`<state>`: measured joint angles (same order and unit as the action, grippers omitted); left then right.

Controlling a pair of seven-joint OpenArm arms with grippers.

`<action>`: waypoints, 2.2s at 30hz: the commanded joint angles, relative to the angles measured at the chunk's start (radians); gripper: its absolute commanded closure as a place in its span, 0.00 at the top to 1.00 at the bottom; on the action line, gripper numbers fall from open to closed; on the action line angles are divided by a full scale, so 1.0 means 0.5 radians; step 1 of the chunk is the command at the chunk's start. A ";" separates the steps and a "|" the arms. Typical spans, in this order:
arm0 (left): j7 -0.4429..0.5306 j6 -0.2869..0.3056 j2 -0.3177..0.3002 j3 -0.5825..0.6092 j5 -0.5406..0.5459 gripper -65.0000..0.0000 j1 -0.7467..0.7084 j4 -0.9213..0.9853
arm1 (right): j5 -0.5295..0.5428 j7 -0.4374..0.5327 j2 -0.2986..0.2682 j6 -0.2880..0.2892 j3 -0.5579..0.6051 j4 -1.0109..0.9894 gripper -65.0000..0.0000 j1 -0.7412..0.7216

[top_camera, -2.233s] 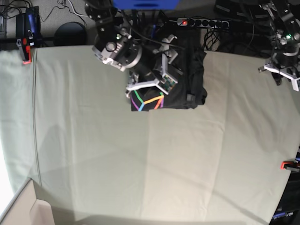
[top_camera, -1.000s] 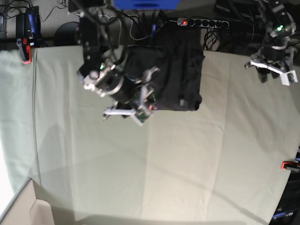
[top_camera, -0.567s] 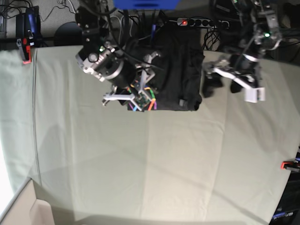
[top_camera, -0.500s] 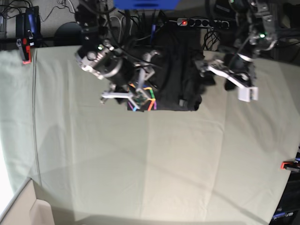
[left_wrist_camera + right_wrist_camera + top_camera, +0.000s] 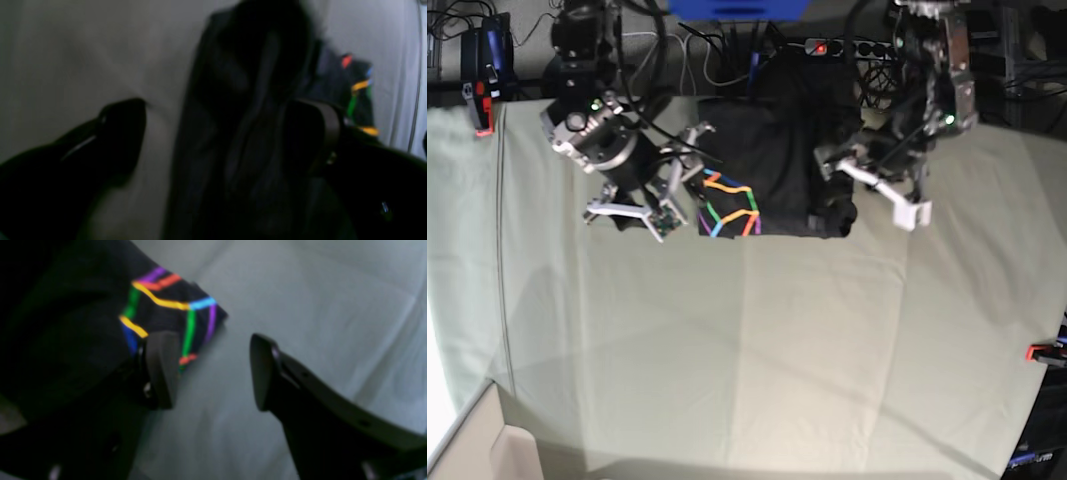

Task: Layout the t-shirt on the table in an organized manner, then fold the t-shirt properly
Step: 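Grasp the folded bundle's sides with both grippers, then press and square the folded bundle with the left gripper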

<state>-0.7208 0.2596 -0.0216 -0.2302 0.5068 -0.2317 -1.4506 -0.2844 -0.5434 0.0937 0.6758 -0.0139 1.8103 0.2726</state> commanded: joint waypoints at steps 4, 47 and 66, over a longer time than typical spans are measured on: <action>-0.067 -0.008 -0.038 0.204 0.004 1.00 0.023 0.079 | 0.027 0.048 -0.008 0.006 0.008 0.079 0.52 -0.013; 1.004 -0.008 -0.060 2.426 -0.997 0.01 1.450 0.985 | 0.027 0.048 -0.054 0.006 -1.066 0.134 0.52 -0.246; 0.719 -0.011 0.057 2.236 -1.537 0.50 1.475 0.844 | 0.030 0.045 -0.048 0.006 -1.140 0.125 0.52 -0.234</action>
<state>-0.3862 0.2699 -0.0044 0.8959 -0.2558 0.4709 -1.0046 -0.2813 -0.5407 0.0776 0.6792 -0.5823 1.8561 0.1616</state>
